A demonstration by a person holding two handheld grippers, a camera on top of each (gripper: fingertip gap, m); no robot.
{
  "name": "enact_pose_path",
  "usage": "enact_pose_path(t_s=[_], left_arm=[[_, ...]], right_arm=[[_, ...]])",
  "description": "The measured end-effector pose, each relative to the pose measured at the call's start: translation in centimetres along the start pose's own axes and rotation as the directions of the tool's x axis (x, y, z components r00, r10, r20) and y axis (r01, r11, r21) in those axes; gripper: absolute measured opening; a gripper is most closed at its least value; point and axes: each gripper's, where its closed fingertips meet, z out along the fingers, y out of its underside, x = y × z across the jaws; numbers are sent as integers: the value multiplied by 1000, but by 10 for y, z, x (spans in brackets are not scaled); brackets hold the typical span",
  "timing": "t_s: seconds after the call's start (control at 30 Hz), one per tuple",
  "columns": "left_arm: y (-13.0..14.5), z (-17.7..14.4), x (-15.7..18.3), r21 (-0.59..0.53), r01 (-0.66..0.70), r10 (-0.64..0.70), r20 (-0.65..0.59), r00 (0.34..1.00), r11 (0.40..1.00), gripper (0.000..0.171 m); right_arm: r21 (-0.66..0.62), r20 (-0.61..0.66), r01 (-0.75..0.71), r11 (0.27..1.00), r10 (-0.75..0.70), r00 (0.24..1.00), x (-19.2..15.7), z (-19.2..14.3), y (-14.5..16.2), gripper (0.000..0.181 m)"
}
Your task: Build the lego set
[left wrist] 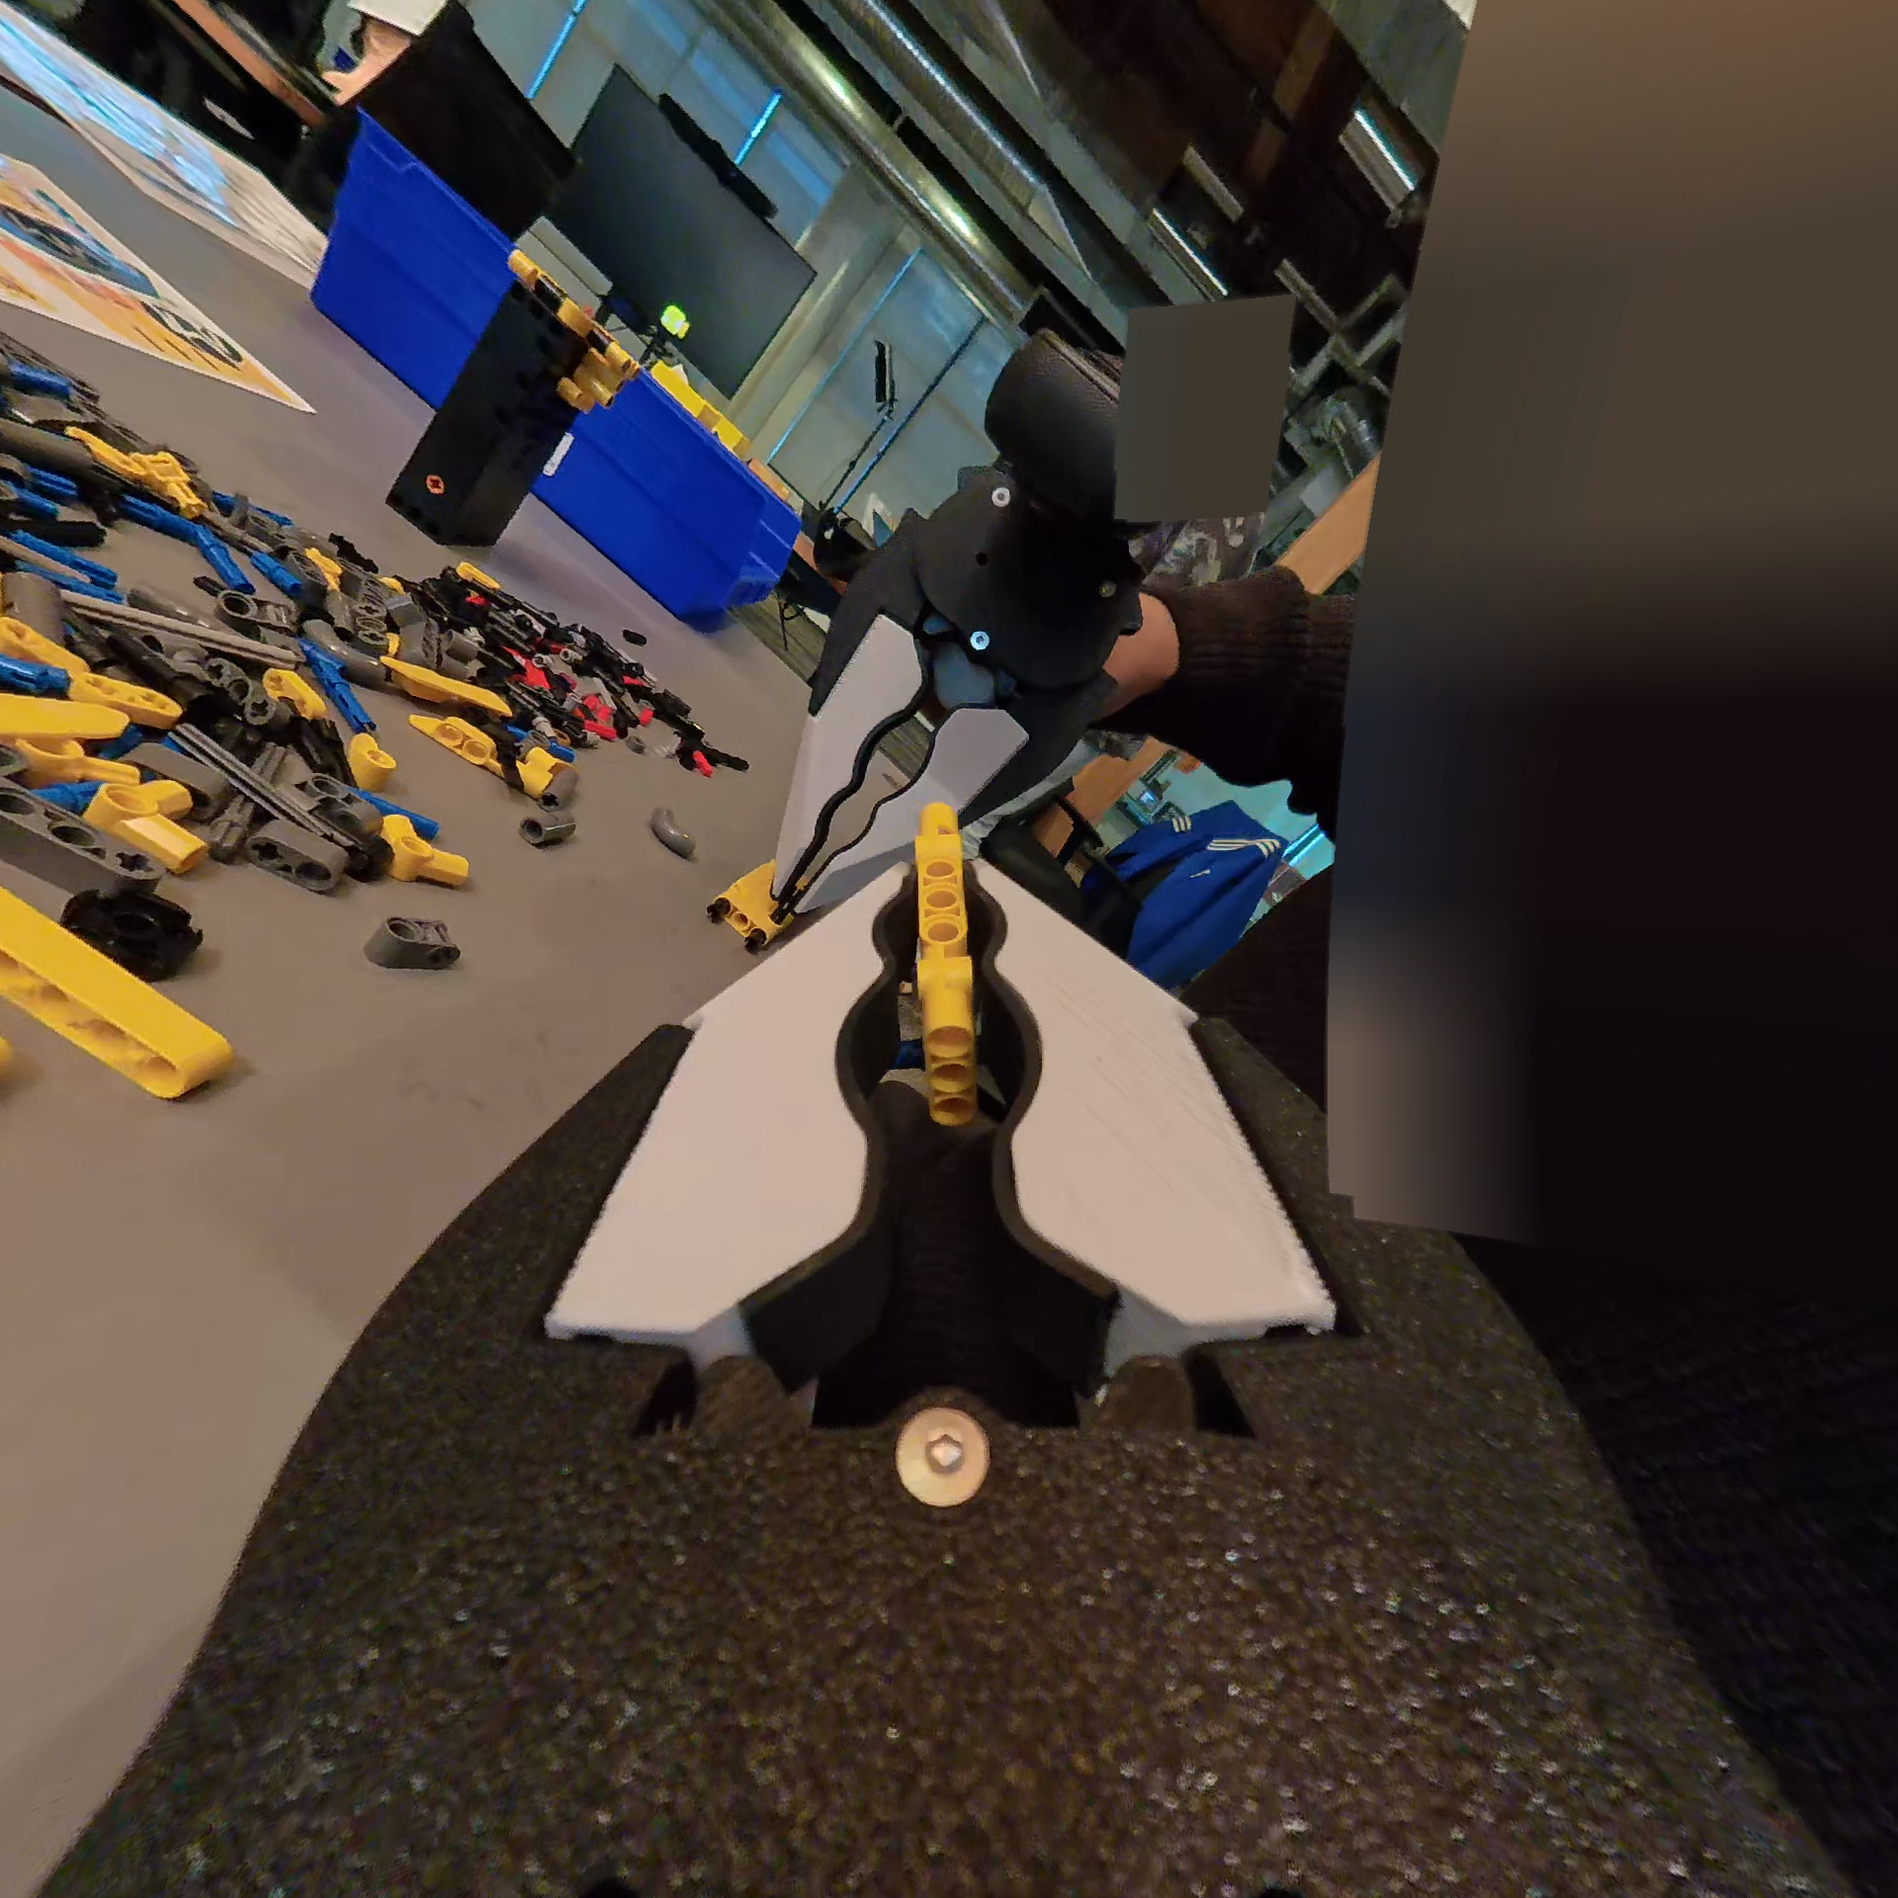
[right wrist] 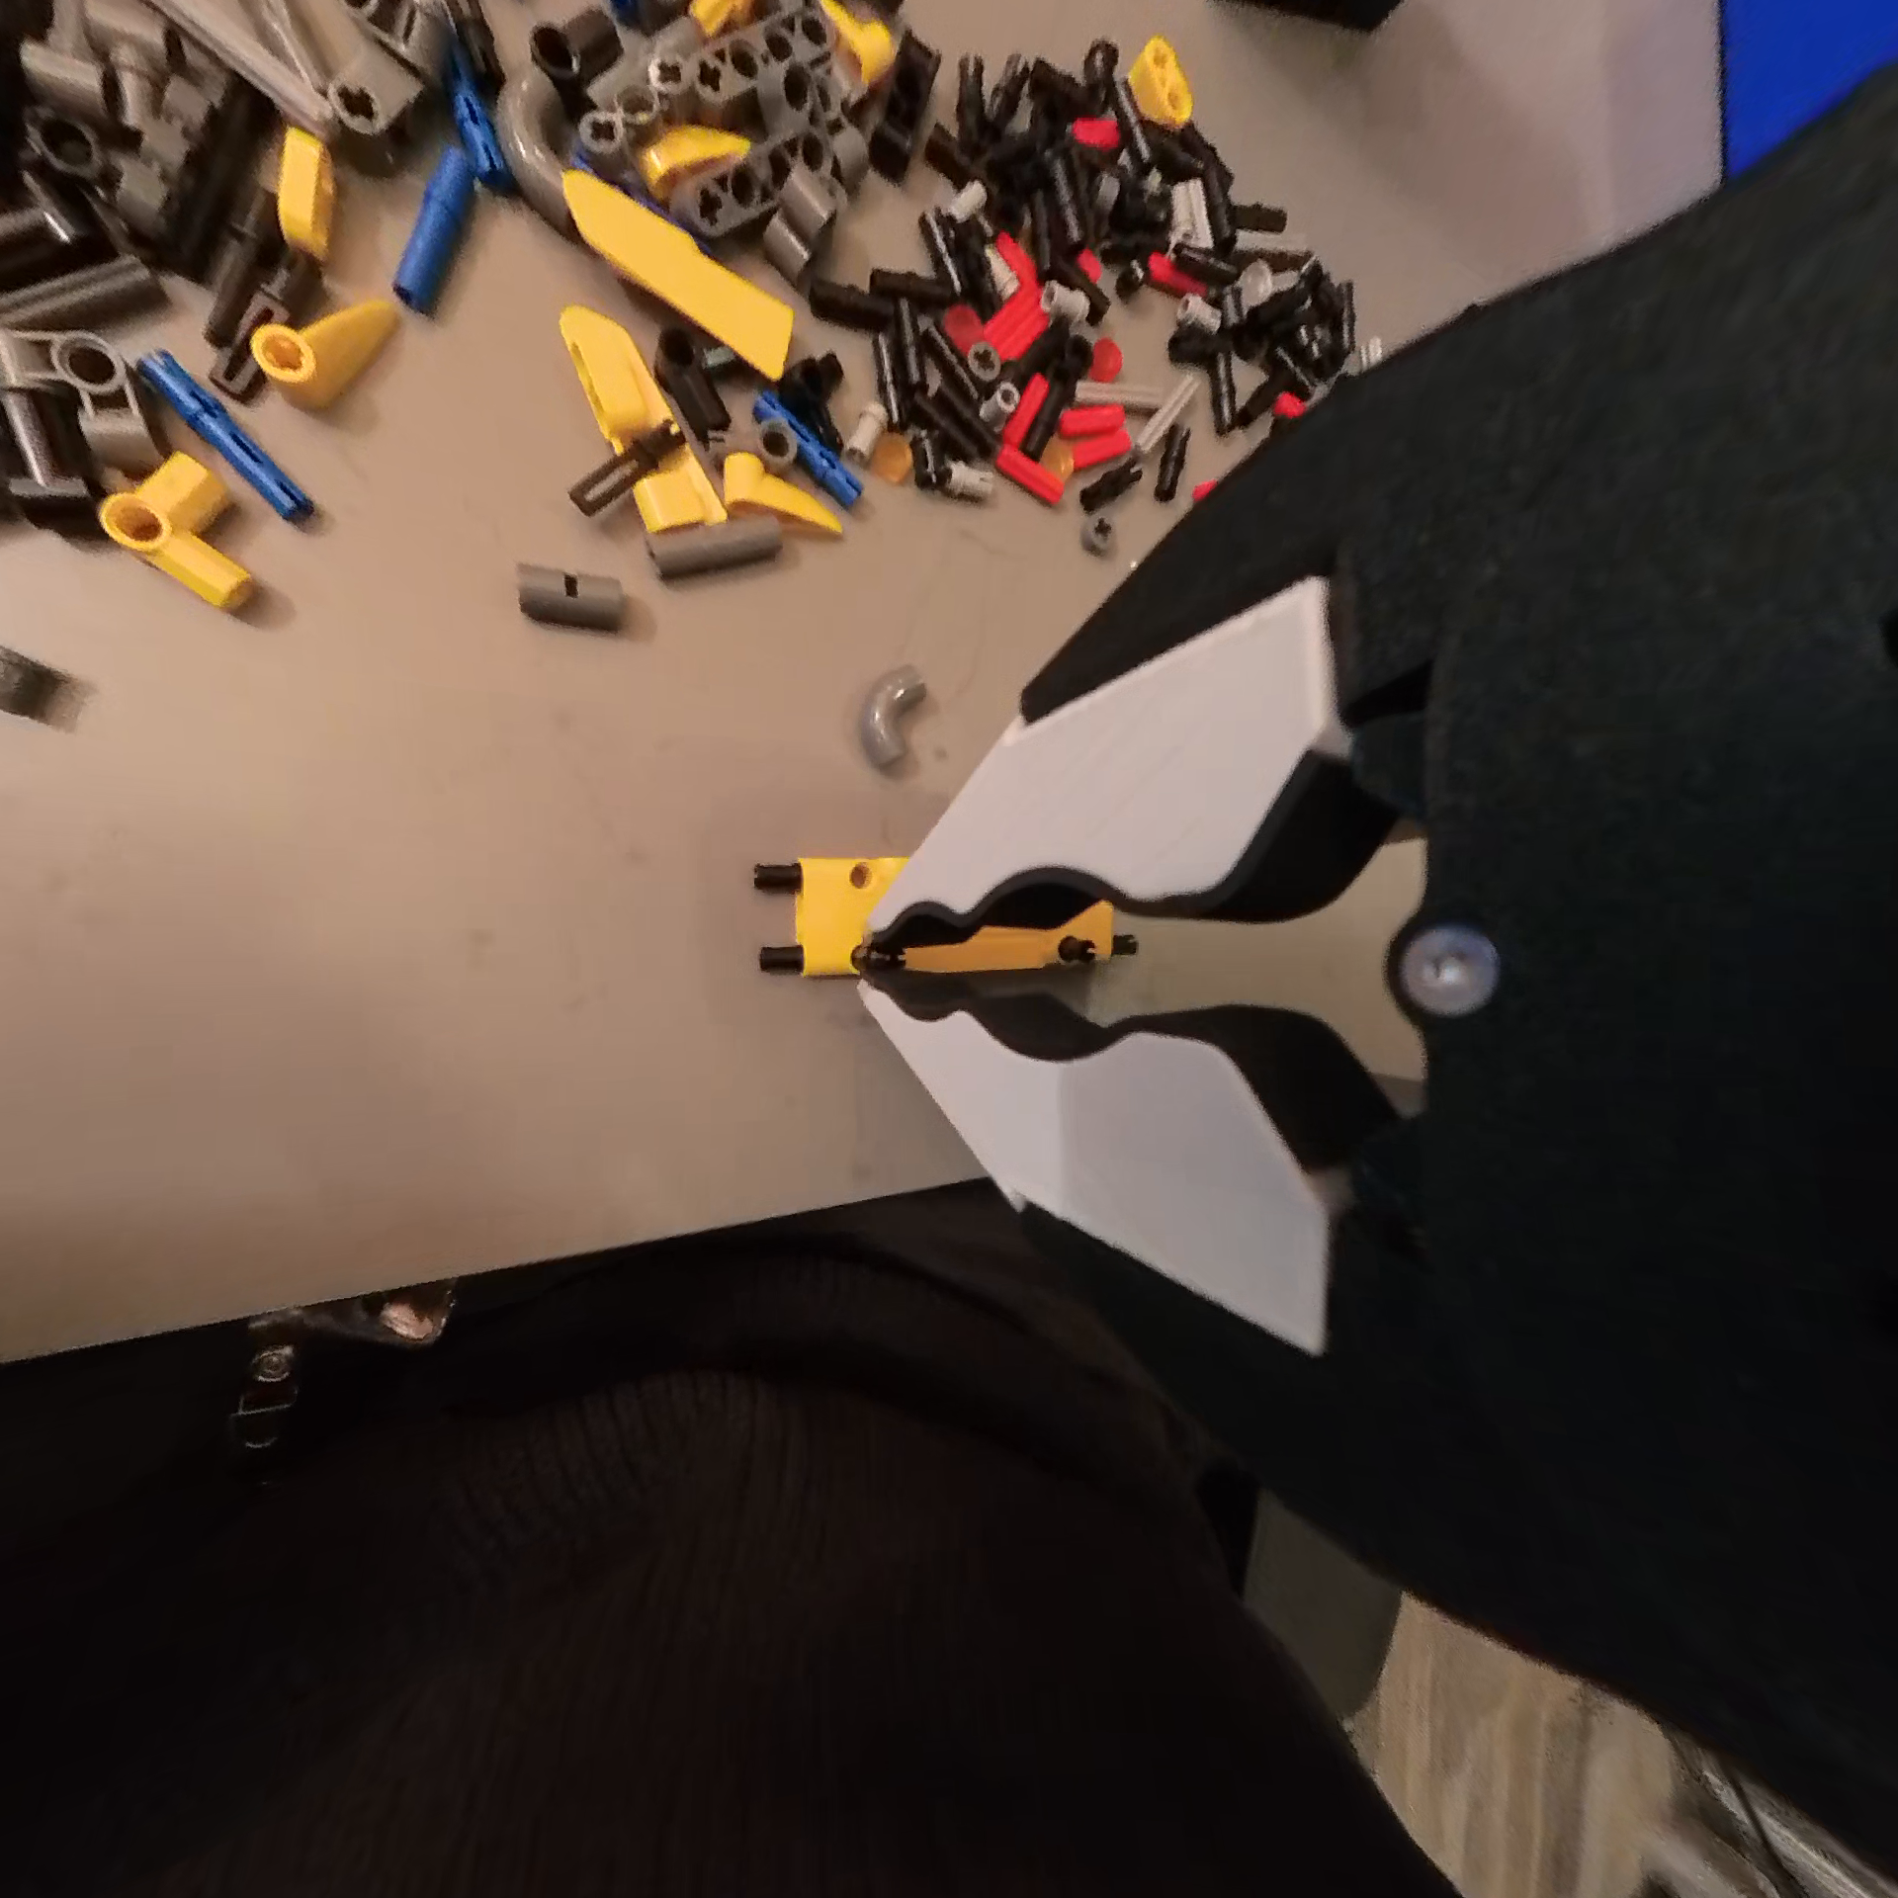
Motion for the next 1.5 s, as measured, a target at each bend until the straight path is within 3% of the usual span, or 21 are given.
enact_pose_path(t_s=[0.2, 0.5, 0.7, 0.97, 1.13, 1.27, 1.37, 1.43, 1.5], left_arm=[[0, -1, -2, 3, 16, -16, -7, 1000, 1000, 7], [0, -2, -5, 4, 25, -25, 1, 1000, 1000, 7], [2, -2, -6, -3, 21, -21, 5, 1000, 1000, 7], [4, -1, -6, -12, 10, -10, 3, 1000, 1000, 7], [7, 3, -6, -21, 5, -5, 14, 1000, 1000, 6], [7, 11, -11, 0, 38, -38, 45, 998, 999, 7], [0, 16, -11, 65, 93, -95, 34, 995, 994, 6], [-3, 19, -10, 96, 109, -111, 20, 994, 989, 6], [-2, 23, -15, 91, 53, -60, 82, 995, 994, 7]], right_arm=[[-62, 3, 89, 994, -89, 996, 0, 1, 0, 3], [-127, -96, 267, 955, -279, 955, -5, 8, 1, 2], [-80, -76, 236, 968, -242, 967, -4, 8, 0, 4], [11, -158, 163, 987, -160, 974, 4, 4, -4, 12], [211, -158, 58, 976, -25, 987, 3, -13, -12, 18], [494, -81, -67, 867, 123, 989, -2, -33, -37, 20], [706, 94, -208, 677, 201, 975, -16, -49, -65, 21], [773, 204, -293, 562, 216, 955, -25, -52, -78, 28], [815, 217, -310, 489, 239, 947, -23, -52, -80, 32]])
